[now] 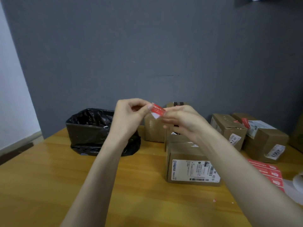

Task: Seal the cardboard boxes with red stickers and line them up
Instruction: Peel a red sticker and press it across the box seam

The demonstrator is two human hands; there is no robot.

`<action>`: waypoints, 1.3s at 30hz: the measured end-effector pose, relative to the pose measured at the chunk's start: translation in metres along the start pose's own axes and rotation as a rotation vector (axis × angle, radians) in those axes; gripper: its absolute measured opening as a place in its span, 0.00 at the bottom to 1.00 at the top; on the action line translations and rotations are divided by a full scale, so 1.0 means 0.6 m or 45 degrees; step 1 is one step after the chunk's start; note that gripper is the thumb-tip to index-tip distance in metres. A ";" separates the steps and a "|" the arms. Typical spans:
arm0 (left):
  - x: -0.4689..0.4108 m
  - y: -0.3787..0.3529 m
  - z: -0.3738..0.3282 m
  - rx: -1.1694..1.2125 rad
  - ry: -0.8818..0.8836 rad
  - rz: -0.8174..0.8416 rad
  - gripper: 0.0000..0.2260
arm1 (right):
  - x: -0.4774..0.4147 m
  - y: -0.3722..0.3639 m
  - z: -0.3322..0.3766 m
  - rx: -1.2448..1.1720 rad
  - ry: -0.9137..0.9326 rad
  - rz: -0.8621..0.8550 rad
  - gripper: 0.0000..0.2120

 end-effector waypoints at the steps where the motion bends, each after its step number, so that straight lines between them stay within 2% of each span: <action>1: -0.006 0.017 0.011 0.039 0.035 -0.048 0.06 | -0.006 -0.009 -0.005 -0.034 -0.022 -0.003 0.14; 4: -0.025 0.067 0.055 -0.063 0.128 -0.148 0.02 | -0.020 -0.045 -0.019 -0.064 -0.075 0.042 0.15; 10: -0.048 0.132 0.156 -0.300 0.327 -0.232 0.01 | -0.053 -0.125 -0.030 -0.040 -0.110 0.120 0.14; 14: -0.053 0.146 0.191 -0.546 0.343 -0.210 0.03 | -0.078 -0.159 -0.037 -0.025 -0.108 0.129 0.13; 18: -0.061 0.147 0.227 -0.600 0.429 -0.174 0.05 | -0.089 -0.168 -0.041 0.022 -0.074 0.134 0.10; 21: -0.068 0.137 0.251 -0.638 0.480 -0.070 0.09 | -0.090 -0.159 -0.042 0.056 -0.042 0.133 0.09; 26: -0.068 0.118 0.246 -0.599 0.424 0.004 0.15 | -0.089 -0.133 -0.038 0.092 0.016 0.124 0.09; 30: -0.061 0.085 0.195 -0.568 0.273 0.002 0.13 | -0.079 -0.092 -0.021 0.079 0.100 0.082 0.09; 33: -0.054 0.030 0.163 -0.410 0.238 0.150 0.10 | -0.065 -0.037 -0.008 0.058 0.138 -0.007 0.08; 35: -0.040 -0.023 0.153 -0.238 0.339 0.349 0.08 | -0.055 0.015 -0.007 0.097 0.145 -0.127 0.07; 37: -0.020 -0.074 0.147 -0.148 0.464 0.522 0.11 | -0.042 0.075 -0.009 0.160 0.145 -0.269 0.10; 39: -0.002 -0.113 0.144 -0.179 0.518 0.603 0.15 | -0.021 0.128 -0.011 0.266 0.134 -0.375 0.10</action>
Point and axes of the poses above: each hand's wrist, its own x-axis away from the middle knuckle, its own y-axis out of the back of the hand, z = x × y, the point moved 8 cm from there along -x, towards the middle knuckle
